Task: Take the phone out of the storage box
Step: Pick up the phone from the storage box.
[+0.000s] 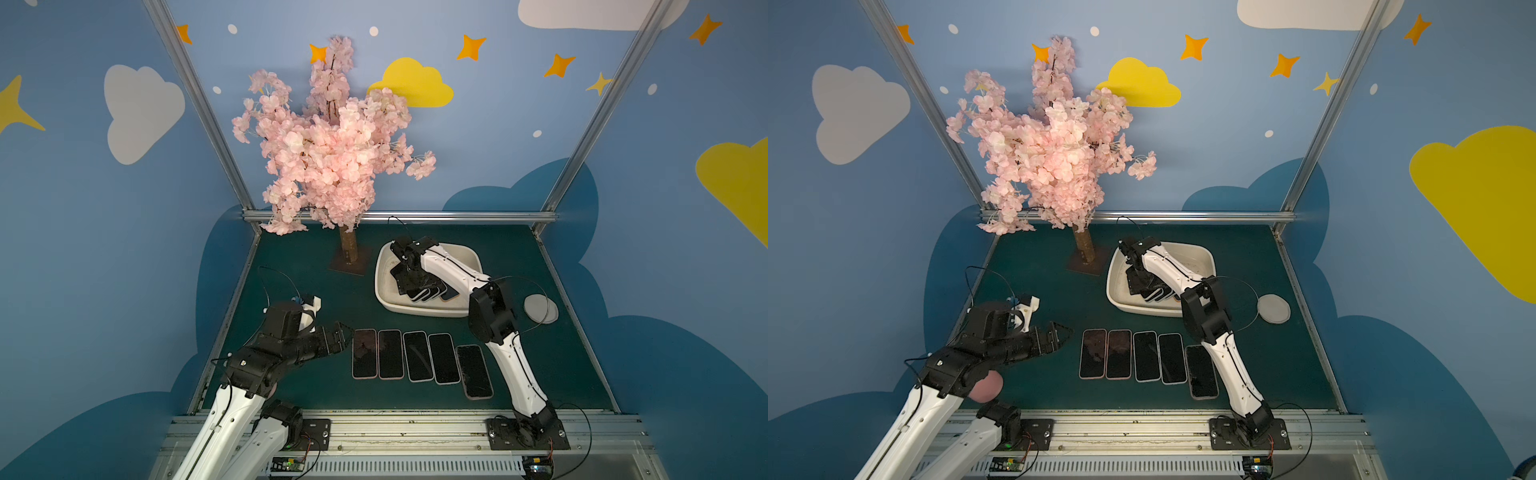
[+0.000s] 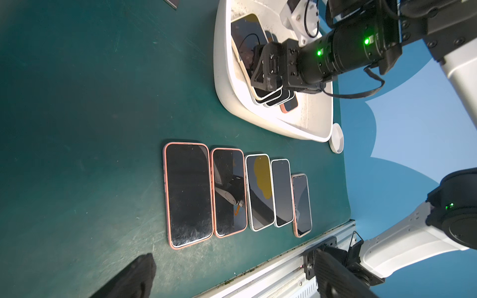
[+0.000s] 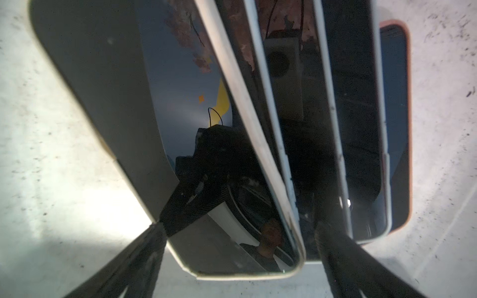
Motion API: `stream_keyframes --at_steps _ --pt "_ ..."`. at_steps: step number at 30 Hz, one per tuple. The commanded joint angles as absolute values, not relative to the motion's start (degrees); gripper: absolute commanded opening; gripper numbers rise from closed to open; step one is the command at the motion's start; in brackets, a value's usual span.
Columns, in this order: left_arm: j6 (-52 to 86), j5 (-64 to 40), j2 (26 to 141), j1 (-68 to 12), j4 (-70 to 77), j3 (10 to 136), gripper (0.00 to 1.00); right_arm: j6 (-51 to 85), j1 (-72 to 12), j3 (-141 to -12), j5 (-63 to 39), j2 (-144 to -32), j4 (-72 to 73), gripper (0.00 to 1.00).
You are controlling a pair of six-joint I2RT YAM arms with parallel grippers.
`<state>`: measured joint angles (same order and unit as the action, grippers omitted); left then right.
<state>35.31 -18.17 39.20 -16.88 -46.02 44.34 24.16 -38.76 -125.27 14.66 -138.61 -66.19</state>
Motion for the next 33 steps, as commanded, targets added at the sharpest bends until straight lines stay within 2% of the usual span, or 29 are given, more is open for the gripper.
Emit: stream_keyframes --at_steps 1,5,8,12,15,19,27,33 --pt "36.20 -17.64 40.13 -16.70 -44.24 44.94 1.00 21.45 -37.73 -124.43 15.84 -138.54 -71.77 0.97" --pt "36.45 -17.50 41.88 -16.44 -45.25 47.72 1.00 15.71 -38.81 -126.28 10.60 -137.82 -72.55 0.98" --pt "35.03 -18.07 42.52 -16.30 -44.52 48.23 1.00 11.37 -40.52 -127.55 12.76 -138.30 -72.64 0.98" --pt "36.26 -19.67 40.07 -16.35 -40.42 42.54 1.00 6.50 -42.00 -131.35 17.00 -143.01 -73.52 0.98" --pt "38.93 -21.06 36.30 -16.23 -41.03 39.83 1.00 6.31 -42.82 -136.25 17.54 -145.95 -77.12 0.98" --pt "36.40 -19.87 33.00 -16.07 -43.60 39.29 1.00 6.70 -43.41 -135.40 17.17 -144.60 -75.34 0.98" --pt "36.15 -19.70 32.58 -15.99 -44.73 39.57 1.00 7.48 -42.47 -138.06 16.47 -147.79 -75.71 0.98" --pt "36.50 -19.80 34.23 -16.00 -44.89 41.21 1.00 9.73 -41.53 -138.00 18.48 -143.94 -75.21 0.98"
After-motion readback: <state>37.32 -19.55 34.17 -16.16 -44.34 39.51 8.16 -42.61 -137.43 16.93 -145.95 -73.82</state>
